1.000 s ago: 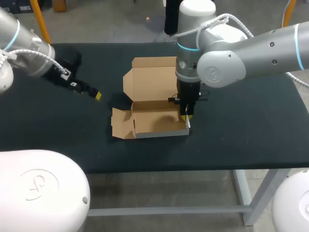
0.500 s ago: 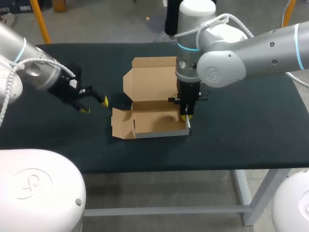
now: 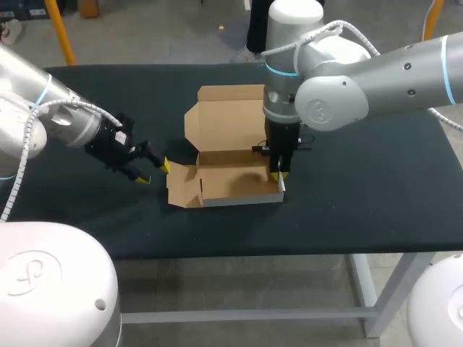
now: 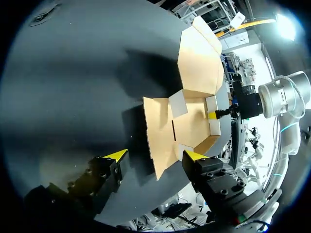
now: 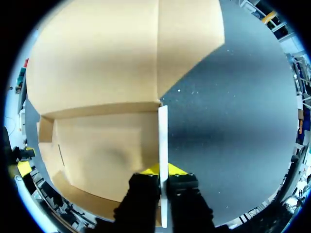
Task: Assemble the packaging by folding the flat box into shape, placing the metal phone stand inside, and closing the box properly
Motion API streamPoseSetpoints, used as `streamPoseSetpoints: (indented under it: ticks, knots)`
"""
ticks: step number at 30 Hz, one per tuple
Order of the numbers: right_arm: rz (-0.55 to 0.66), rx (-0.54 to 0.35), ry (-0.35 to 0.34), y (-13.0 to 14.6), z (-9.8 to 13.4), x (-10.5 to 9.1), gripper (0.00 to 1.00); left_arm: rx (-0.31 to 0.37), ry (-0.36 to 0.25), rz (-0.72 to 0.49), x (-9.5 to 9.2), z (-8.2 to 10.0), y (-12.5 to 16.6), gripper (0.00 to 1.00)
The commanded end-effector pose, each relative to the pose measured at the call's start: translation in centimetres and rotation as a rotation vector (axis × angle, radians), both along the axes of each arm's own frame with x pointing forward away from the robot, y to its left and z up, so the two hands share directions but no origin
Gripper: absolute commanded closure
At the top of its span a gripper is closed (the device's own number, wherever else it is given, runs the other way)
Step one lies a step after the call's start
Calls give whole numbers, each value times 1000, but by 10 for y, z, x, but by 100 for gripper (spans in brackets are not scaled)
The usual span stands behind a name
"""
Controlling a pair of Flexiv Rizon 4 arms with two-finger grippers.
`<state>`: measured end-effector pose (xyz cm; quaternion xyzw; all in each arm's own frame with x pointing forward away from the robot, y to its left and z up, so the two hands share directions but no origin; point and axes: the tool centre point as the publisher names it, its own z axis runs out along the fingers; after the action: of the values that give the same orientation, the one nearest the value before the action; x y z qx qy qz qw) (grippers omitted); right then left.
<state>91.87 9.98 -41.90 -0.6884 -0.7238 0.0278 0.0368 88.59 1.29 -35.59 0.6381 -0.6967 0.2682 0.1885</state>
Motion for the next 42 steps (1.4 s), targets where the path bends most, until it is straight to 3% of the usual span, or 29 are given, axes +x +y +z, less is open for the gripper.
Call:
streamPoseSetpoints:
  ticks: [1,8,15,22,23,25,26,27,42]
  knots:
    - [1,-1,4,0,0,1,100,-1,5,-6,6,-12,-6,41]
    - [1,-1,4,0,0,1,100,-19,1,-13,10,-24,-8,37]
    - [1,-1,4,0,0,1,100,-28,12,-23,12,-35,-18,54]
    - [1,-1,4,0,0,1,100,-36,24,-34,14,-42,-24,60]
    - [1,-1,4,0,0,1,100,-37,24,-34,14,-42,-25,65]
    - [1,-1,4,0,0,1,100,-33,23,-32,15,-41,-26,84]
    - [1,-1,4,0,0,1,100,-25,20,-29,15,-40,-26,98]
    - [1,-1,4,0,0,1,100,-15,18,-26,15,-39,-27,100]
    - [1,-1,4,0,0,1,100,267,-21,48,20,-13,-47,100]
